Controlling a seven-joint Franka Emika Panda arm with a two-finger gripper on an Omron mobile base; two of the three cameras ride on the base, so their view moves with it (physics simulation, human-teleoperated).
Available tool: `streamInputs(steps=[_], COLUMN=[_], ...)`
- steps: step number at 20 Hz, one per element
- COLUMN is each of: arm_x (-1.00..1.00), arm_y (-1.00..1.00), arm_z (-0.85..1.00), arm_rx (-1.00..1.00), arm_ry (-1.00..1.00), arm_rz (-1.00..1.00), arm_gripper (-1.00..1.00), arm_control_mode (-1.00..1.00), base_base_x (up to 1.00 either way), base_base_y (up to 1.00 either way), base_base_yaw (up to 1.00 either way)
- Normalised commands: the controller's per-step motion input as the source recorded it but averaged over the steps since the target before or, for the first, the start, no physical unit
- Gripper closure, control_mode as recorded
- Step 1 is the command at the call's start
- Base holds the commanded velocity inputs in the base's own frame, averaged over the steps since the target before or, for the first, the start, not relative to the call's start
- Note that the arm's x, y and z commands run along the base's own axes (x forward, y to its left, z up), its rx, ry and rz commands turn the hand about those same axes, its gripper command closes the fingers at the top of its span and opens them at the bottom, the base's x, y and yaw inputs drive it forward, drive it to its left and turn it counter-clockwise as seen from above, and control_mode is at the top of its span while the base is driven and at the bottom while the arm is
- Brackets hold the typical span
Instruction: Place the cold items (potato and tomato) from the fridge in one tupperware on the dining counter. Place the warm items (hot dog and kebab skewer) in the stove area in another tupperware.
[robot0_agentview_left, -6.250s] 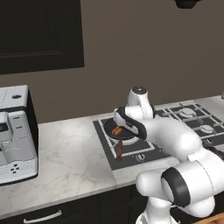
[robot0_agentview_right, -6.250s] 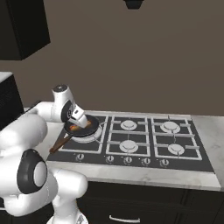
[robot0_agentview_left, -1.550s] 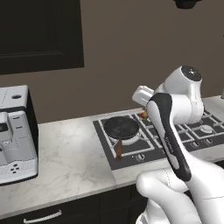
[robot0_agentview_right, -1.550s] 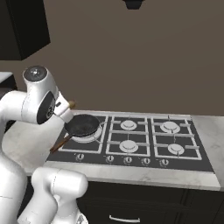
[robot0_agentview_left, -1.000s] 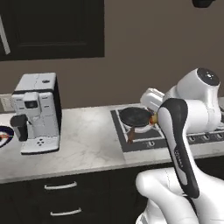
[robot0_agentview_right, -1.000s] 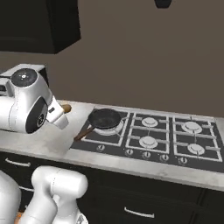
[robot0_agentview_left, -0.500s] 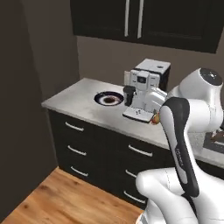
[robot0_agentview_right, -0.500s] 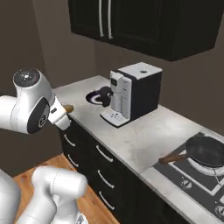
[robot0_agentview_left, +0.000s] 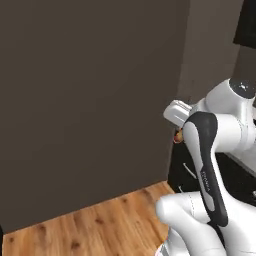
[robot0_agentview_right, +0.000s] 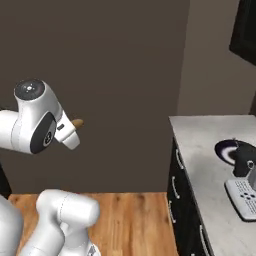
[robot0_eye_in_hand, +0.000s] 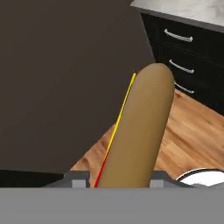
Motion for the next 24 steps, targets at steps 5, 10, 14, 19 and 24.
streamInputs(steps=[5, 10, 14, 19, 24], arm_x=[0.00, 0.00, 0.00, 0.00, 0.00], arm_y=[0.00, 0.00, 0.00, 0.00, 0.00], arm_z=[0.00, 0.00, 0.00, 0.00, 0.00], arm_rx=[0.00, 0.00, 0.00, 0.00, 0.00], arm_ry=[0.00, 0.00, 0.00, 0.00, 0.00], arm_rz=[0.00, 0.00, 0.00, 0.00, 0.00], arm_gripper=[1.00, 1.00, 1.00, 1.00, 1.00], arm_control_mode=[1.00, 1.00, 1.00, 1.00, 1.00], base_base_x=[0.82, 1.00, 0.97, 0.93, 0.85], base_base_y=[0.22, -0.02, -0.36, -0.62, -0.71], base_base_yaw=[1.00, 1.00, 0.92, 0.63, 0.49])
